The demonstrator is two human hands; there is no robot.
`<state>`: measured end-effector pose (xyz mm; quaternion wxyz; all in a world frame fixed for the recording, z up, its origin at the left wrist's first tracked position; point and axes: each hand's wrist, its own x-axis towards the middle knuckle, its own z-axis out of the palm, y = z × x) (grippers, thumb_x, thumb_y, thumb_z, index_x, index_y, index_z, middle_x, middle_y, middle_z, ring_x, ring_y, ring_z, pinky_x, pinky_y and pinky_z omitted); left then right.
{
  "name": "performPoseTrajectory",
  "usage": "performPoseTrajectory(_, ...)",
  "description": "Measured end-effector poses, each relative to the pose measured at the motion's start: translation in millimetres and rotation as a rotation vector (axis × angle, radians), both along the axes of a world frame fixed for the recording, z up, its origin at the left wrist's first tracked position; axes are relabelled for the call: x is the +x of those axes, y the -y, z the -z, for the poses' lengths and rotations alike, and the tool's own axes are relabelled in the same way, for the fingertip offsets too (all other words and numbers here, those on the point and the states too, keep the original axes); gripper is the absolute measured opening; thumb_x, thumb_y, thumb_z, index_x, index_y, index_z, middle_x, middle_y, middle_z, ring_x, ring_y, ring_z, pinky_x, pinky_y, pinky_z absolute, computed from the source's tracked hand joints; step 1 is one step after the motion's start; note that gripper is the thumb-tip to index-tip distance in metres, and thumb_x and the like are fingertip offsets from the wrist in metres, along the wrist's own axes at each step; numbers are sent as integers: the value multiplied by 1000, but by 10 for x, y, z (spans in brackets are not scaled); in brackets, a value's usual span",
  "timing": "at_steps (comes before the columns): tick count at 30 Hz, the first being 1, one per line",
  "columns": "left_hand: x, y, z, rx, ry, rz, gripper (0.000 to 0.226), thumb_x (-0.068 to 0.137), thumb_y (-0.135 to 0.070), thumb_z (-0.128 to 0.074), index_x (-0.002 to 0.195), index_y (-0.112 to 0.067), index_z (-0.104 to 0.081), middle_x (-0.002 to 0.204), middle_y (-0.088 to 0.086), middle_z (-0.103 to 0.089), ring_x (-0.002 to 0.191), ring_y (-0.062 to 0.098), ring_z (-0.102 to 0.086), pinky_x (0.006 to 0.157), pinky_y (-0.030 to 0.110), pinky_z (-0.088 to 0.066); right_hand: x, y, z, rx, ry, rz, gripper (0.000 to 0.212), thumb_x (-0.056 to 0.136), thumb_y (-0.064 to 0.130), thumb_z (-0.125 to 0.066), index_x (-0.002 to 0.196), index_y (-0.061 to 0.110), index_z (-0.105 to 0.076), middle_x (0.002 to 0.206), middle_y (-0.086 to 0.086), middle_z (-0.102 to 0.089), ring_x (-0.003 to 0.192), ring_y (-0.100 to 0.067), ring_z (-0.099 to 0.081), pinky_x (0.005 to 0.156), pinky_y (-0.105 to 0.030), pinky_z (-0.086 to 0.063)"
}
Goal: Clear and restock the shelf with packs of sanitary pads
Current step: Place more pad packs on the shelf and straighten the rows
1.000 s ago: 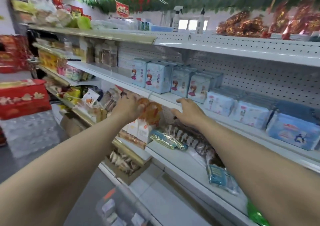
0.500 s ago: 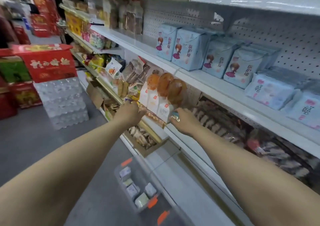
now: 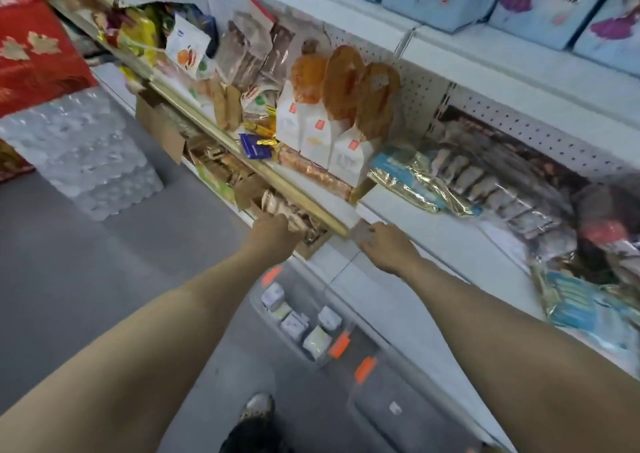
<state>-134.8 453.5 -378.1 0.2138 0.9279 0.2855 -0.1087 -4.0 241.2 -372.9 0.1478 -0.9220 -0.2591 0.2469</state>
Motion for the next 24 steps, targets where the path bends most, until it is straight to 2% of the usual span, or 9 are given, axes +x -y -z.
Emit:
performPoseTrajectory(1,56,-104,145,-9,-24,27,48,101,-47,-46,116,-2,-53,123,24,-54,108,40,-53,90,45,-47,-5,-64,134,-14,-21,25,60,101,43,-51,150,12,-38,149,-14,-44,127,-34,-52,88,-34,-45)
performPoseTrajectory(5,178,-432,752,-58,-142,100,56,103,-47,-45,133,0,-49,131,23,-51,115,39,-53,93,43,-45,-100,-283,756,-100,-123,117,59,102,47,-50,148,12,-41,153,-10,-39,130,-30,-50,103,-39,-44)
performPoseTrajectory(8,190,-583,1315,-142,-204,103,53,102,-46,-47,131,-1,-50,130,22,-53,121,38,-49,97,40,-39,-191,-372,1295,-156,-228,190,56,102,45,-48,148,14,-41,149,-12,-38,124,-30,-52,101,-40,-45)
performPoseTrajectory(12,191,-629,2131,-223,-260,80,52,100,-42,-54,128,1,-53,127,26,-52,121,41,-50,100,40,-40,-194,-377,2093,-219,-322,239,53,103,43,-48,146,13,-42,146,-13,-41,126,-32,-51,100,-39,-44)
performPoseTrajectory(17,197,-574,3333,-277,-354,99,49,100,-39,-55,126,2,-53,129,26,-55,120,38,-53,99,37,-38,-234,-366,3334,-265,-383,313,45,101,38,-53,135,9,-54,136,-20,-54,122,-35,-55,96,-35,-45)
performPoseTrajectory(24,255,-571,5039,-336,-433,127,54,97,-40,-60,133,-1,-52,133,22,-54,125,37,-49,103,38,-36,-160,-401,5094,-302,-477,292,50,100,36,-56,141,9,-50,140,-19,-53,128,-33,-51,96,-32,-39)
